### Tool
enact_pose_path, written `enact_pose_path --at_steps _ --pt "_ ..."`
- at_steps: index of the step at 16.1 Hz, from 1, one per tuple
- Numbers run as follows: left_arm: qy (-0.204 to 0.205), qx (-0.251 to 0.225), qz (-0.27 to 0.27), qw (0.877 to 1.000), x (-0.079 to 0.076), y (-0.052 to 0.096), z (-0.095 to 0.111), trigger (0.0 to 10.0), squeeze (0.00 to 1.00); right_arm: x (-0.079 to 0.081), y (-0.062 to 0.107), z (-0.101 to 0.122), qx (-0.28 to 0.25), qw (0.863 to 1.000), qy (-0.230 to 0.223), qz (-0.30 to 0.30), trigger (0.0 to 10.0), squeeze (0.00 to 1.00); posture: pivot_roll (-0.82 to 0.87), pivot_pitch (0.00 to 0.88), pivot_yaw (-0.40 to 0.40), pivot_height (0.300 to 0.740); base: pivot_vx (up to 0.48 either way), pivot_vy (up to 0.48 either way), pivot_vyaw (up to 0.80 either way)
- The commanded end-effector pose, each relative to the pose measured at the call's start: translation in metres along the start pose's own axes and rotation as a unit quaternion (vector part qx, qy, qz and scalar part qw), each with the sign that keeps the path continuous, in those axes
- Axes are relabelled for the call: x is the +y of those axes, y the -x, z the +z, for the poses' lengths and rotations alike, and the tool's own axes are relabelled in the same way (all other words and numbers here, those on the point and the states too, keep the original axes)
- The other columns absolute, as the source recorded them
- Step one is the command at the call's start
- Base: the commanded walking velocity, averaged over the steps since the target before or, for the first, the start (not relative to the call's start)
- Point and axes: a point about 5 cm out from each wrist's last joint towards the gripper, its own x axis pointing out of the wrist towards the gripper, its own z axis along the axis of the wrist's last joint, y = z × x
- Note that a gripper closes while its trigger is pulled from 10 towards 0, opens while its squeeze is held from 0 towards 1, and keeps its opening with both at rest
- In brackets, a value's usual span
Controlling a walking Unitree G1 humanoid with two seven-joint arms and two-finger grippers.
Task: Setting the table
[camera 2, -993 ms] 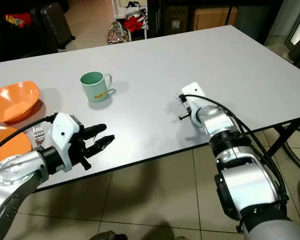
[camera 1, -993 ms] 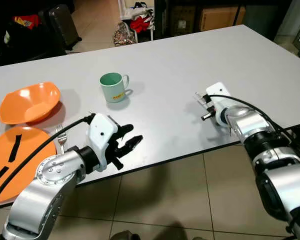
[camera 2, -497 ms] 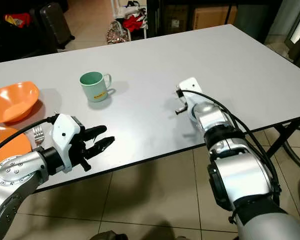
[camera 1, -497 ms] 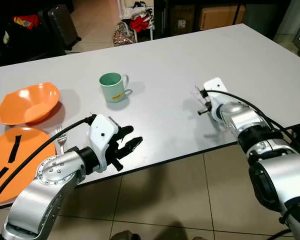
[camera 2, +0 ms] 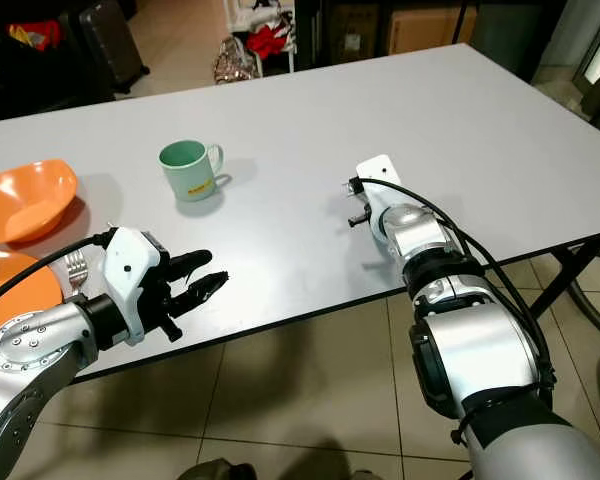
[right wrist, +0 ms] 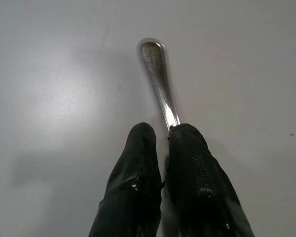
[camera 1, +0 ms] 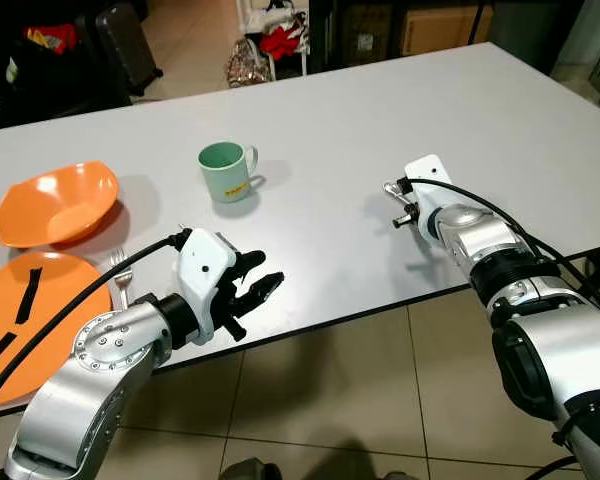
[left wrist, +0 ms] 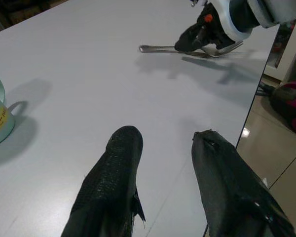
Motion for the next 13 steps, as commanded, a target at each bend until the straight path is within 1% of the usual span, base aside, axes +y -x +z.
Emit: enact_pose_path --at_steps 1,4,6,9,10,11,12,13 --pt "-0.006 0.003 0.003 1.000 0.000 0.001 0.000 10.0 0.00 0.001 0.001 0.013 -0.019 1.000 -0.009 0.001 10.0 1.00 -0.02 0.052 0.084 0.740 0.000 0.000 0.00" --pt "-0.008 0.001 0.003 1.000 0.002 0.000 0.001 10.0 0.00 0.001 0.002 0.019 -0.026 1.000 -0.015 0.006 10.0 1.00 -0.02 0.046 0.090 0.740 0.000 0.000 0.00" --pt "-0.010 -0.001 0.004 1.000 0.003 0.001 0.002 10.0 0.00 -0.008 0.006 0.028 -0.038 0.999 -0.020 0.003 10.0 1.00 -0.03 0.039 0.094 0.740 0.000 0.000 0.00" --pt "-0.010 -0.002 0.004 1.000 0.003 0.000 0.001 10.0 0.00 -0.020 0.010 0.029 -0.054 0.998 -0.031 -0.009 10.0 1.00 -0.04 0.030 0.098 0.740 0.000 0.000 0.00" --pt "-0.005 -0.004 0.013 1.000 0.003 0.000 0.000 10.0 0.00 -0.022 0.012 0.027 -0.065 0.997 -0.041 -0.012 10.0 1.00 -0.04 0.027 0.099 0.740 0.000 0.000 0.00" --pt "-0.005 -0.015 0.048 0.999 0.005 -0.001 0.000 10.0 0.00 -0.021 0.018 0.025 -0.105 0.993 -0.060 -0.007 10.0 1.00 -0.04 0.021 0.100 0.740 0.000 0.000 0.00" --pt "-0.007 -0.018 0.060 0.998 0.006 -0.001 0.001 10.0 0.00 -0.020 0.021 0.024 -0.116 0.991 -0.064 -0.009 10.0 1.00 -0.04 0.021 0.100 0.740 0.000 0.000 0.00" --pt "0.010 -0.033 0.104 0.994 0.007 -0.002 0.002 10.0 0.00 -0.017 0.035 0.020 -0.157 0.983 -0.095 -0.010 10.0 1.00 -0.05 0.018 0.100 0.740 0.000 0.000 0.00"
